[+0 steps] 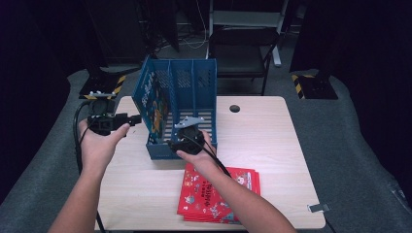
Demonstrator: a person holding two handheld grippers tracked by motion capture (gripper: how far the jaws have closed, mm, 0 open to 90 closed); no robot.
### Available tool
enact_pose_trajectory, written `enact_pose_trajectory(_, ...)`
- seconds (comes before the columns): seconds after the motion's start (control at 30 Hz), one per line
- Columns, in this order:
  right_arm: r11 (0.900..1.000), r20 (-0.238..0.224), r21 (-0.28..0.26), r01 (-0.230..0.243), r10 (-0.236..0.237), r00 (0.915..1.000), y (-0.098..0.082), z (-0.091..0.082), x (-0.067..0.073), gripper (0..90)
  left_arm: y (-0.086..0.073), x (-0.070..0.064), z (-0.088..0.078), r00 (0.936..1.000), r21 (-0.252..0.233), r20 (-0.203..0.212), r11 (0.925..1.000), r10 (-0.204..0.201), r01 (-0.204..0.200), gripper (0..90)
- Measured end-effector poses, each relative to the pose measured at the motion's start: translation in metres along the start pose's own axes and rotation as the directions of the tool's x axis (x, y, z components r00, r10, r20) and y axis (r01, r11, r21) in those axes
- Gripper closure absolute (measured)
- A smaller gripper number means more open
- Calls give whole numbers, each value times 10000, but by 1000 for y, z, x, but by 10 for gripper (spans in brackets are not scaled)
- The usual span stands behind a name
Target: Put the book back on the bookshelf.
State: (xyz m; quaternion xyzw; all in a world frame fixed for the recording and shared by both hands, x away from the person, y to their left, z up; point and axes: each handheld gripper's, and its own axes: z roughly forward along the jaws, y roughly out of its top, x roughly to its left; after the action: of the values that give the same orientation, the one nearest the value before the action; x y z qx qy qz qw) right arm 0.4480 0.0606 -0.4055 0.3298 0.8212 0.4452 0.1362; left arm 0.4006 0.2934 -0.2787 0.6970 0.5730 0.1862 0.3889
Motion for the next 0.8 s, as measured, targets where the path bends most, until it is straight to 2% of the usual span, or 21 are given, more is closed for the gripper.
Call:
enact_pose_trajectory(0.2, 10000, -56, 33, 34, -34, 10000, -9, -7, -2, 439, -15, 3, 3, 10000, -2, 69, 10000, -22, 22, 462)
enact_pose_trajectory(0.6, 9995, -22, 111, 304, -303, 9995, -29, -20, 1, 428, -46, 3, 11, 9984, 12, 560, 10000, -98, 97, 466)
enact_pose_trajectory(0.8, 9998, 69, 116, 146, -146, 9999, -40, -29, -3, 424, -61, 2, 18, 9977, 44, 667, 10000, -93, 90, 471)
